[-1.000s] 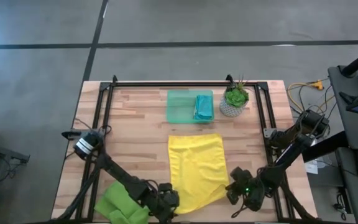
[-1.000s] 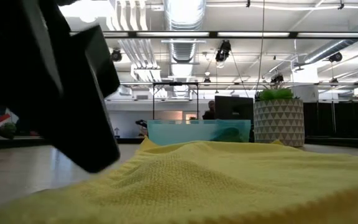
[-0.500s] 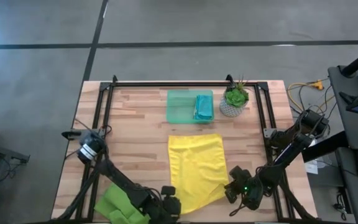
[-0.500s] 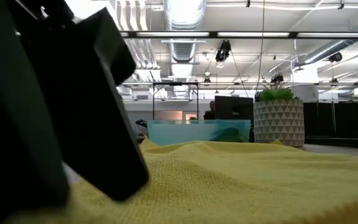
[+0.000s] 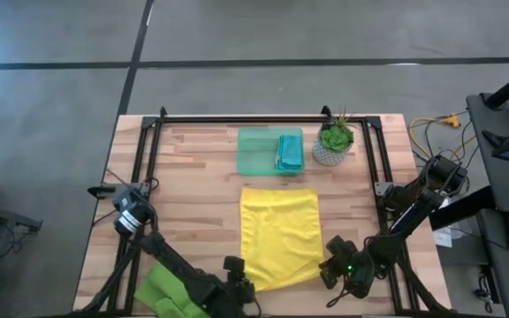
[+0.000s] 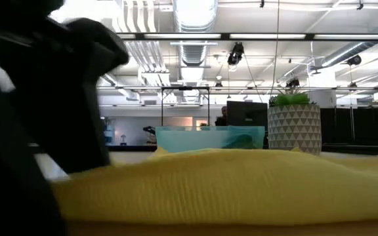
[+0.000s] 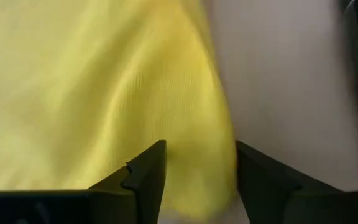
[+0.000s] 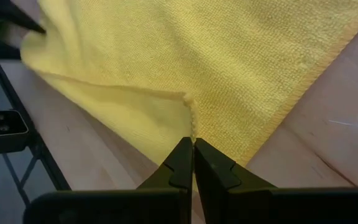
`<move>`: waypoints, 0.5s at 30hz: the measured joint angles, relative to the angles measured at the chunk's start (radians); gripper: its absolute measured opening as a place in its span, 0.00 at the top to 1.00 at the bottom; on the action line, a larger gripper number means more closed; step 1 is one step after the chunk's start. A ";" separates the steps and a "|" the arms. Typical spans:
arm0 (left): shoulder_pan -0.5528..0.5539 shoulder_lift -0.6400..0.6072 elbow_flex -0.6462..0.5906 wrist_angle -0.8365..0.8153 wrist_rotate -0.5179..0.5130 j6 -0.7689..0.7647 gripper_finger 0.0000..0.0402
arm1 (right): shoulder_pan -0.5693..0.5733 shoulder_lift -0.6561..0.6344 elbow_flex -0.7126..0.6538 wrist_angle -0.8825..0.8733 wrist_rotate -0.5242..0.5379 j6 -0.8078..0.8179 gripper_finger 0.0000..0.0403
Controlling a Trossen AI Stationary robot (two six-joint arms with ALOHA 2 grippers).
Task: Fold microfiber towels
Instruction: Fold the yellow microfiber cloth
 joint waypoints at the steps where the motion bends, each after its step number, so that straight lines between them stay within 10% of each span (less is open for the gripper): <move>1: -0.005 -0.004 0.009 -0.037 -0.018 0.000 0.61 | 0.000 0.000 0.000 0.000 0.000 -0.001 0.98; 10: -0.020 -0.032 0.057 -0.103 -0.050 -0.002 0.95 | 0.000 0.000 0.000 -0.003 0.000 -0.018 0.98; 15: -0.018 -0.033 0.077 -0.102 -0.047 -0.028 0.98 | 0.000 -0.006 0.000 0.000 0.000 -0.024 0.98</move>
